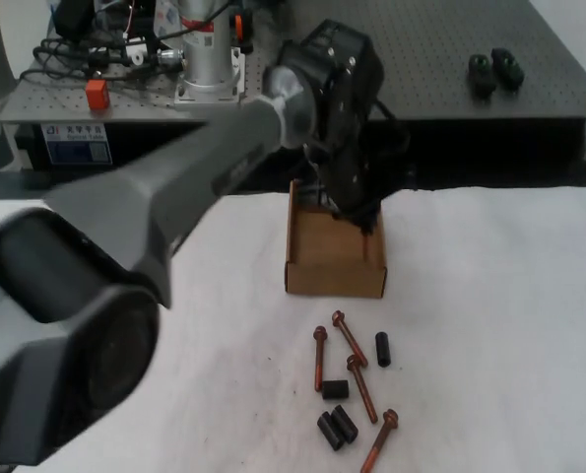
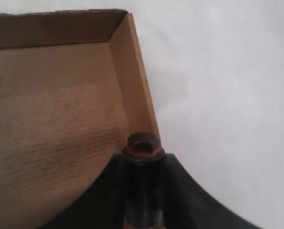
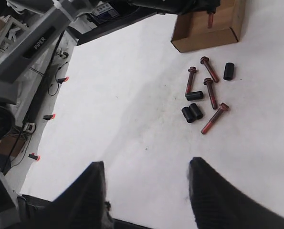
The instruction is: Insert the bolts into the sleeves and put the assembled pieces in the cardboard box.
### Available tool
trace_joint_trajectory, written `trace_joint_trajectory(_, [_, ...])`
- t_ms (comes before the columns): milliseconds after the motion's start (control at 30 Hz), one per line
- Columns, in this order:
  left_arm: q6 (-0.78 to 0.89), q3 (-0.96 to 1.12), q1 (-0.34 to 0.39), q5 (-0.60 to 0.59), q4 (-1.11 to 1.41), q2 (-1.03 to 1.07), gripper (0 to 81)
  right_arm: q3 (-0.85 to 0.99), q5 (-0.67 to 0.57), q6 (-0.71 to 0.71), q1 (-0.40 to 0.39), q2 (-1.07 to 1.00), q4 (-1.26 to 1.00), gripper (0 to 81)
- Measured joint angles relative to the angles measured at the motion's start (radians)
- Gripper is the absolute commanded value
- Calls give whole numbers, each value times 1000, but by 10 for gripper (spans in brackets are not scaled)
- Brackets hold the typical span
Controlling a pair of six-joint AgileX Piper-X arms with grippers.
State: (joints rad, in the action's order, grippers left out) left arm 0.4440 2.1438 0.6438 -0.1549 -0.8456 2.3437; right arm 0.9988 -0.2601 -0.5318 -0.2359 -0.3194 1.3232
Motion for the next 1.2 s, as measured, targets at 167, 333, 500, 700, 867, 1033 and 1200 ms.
trace_joint_trajectory(167, [36, 50, 0, 0, -12, 57, 31, 0, 4, -3, 0, 0, 11, 395])
trace_joint_trajectory(333, [64, 55, 0, -4, -16, 93, 244, 0, 2, -3, 0, 0, 12, 395])
trace_joint_trajectory(500, [74, 57, 0, -1, 29, 94, 361, 0, 2, -3, 0, 0, 12, 395])
trace_joint_trajectory(700, [137, 57, -11, -31, 29, 83, 299, 0, 20, -3, 0, 0, 12, 395])
trace_joint_trajectory(867, [84, 57, -31, -27, -1, 8, 281, -55, 65, 93, 0, -139, 19, 395])
trace_joint_trajectory(1033, [-122, 62, -50, 96, -145, -157, 281, -102, 90, 225, 0, -432, -36, 395])
trace_joint_trajectory(1200, [-194, -125, -53, 199, -214, -417, 281, -99, 92, 266, 0, -733, -184, 395])
